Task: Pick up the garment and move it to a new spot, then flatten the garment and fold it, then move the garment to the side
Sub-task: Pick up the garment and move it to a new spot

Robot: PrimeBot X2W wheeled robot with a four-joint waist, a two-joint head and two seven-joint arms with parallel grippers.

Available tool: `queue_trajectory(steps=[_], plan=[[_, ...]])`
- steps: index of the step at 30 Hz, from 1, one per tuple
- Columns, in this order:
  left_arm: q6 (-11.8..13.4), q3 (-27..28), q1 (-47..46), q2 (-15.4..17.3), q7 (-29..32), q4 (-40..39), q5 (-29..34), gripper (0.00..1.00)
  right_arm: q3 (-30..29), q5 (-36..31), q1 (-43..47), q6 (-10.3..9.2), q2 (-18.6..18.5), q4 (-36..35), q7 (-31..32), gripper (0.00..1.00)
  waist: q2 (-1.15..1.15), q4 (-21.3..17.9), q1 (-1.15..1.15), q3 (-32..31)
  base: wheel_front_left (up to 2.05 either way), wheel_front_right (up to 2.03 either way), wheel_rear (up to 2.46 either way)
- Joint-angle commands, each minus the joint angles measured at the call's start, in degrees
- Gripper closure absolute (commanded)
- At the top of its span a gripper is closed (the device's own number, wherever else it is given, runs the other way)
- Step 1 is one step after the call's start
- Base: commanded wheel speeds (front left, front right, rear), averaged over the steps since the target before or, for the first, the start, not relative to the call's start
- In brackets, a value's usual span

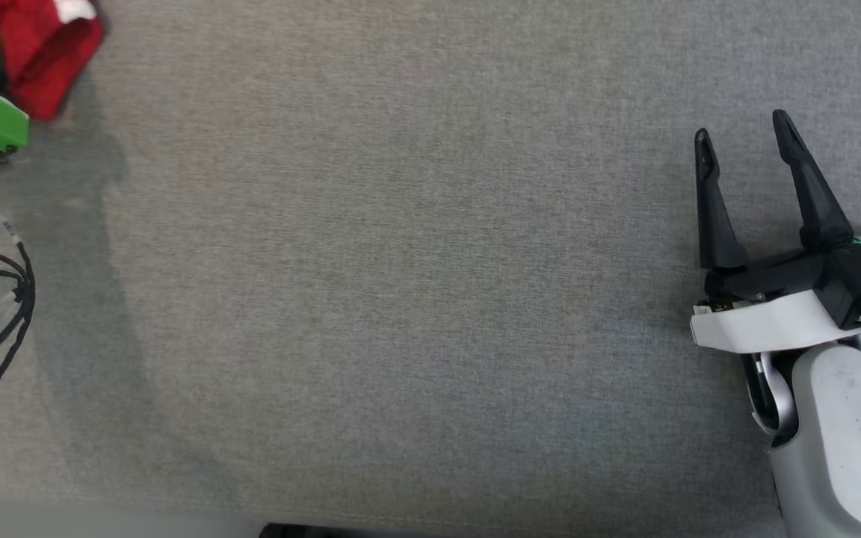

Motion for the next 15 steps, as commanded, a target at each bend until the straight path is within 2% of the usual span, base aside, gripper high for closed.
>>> queue_trajectory(steps=[1, 6, 7, 9, 12, 15], plan=[[-0.11, 0.4, -2.36, 0.49, 0.09, 2.9, -0.35, 0.0, -0.13, -0.72, -0.14, -0.1, -0.27, -0.43, -0.14, 0.0, 0.0, -6.91, -0.02, 8.91, 0.0, 0.0, 0.0], [0.43, 0.04, -5.75, 0.65, -0.34, 11.67, 0.55, 0.0, -0.3, -0.96, 1.5, -0.12, -1.06, -0.12, 0.21, 0.0, 0.0, -6.49, -0.02, 8.84, 0.0, 0.0, 0.0], [0.35, -0.03, -6.12, 0.41, 0.02, 13.17, 0.24, 0.16, -0.4, -1.07, 1.75, -0.13, -1.18, 0.1, 0.34, 0.0, 0.0, -6.34, -0.02, 8.6, 0.0, 0.0, 0.0], [0.12, -0.17, -6.4, -0.1, -0.17, 14.96, -0.27, 1.0, -0.6, -1.22, 2.25, -0.15, -1.3, 0.43, 0.39, 0.0, 0.0, -5.98, -0.02, 7.99, 0.0, 0.0, 0.0], [-0.25, -1.92, -6.17, -0.73, -0.35, 14.92, 0.12, 1.0, -0.41, -1.05, 2.85, -0.15, -1.15, 1.4, 0.4, 0.0, 0.0, -5.5, -0.02, 6.27, 0.0, 0.0, 0.0], [-0.29, -4.46, -5.05, -0.11, -1.62, 9.39, -0.79, 1.0, -0.13, -0.18, 3.7, -0.13, -0.43, 2.05, 0.39, 0.0, 0.0, -5.08, -0.02, 3.43, 0.0, 0.0, 0.0]])
